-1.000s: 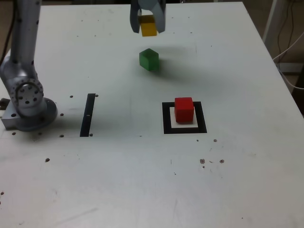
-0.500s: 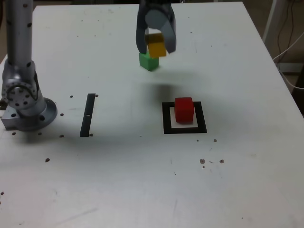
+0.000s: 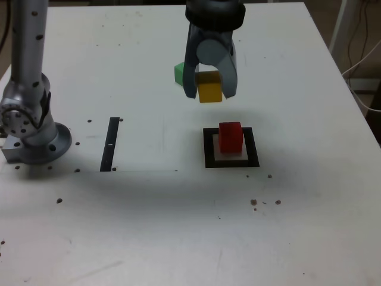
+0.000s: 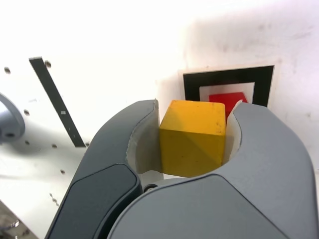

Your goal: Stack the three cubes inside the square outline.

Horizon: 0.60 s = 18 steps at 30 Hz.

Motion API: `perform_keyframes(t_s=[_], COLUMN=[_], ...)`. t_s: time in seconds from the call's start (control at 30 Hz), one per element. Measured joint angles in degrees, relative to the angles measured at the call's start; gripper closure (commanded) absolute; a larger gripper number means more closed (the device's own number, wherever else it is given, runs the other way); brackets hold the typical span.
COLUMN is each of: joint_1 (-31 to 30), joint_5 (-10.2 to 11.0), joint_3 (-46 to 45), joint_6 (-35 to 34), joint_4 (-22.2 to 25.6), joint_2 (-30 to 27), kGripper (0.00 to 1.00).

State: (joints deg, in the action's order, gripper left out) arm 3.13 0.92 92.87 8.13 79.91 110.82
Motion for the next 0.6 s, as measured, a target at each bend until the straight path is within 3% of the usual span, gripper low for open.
perform_keyframes(t_s=[0.6], joint_1=[-3.35], joint_5=[-2.85], joint_3=[4.62], joint_6=[-2.41], joint_4=[0.37], joint_2=[6.69], kGripper=[0.7])
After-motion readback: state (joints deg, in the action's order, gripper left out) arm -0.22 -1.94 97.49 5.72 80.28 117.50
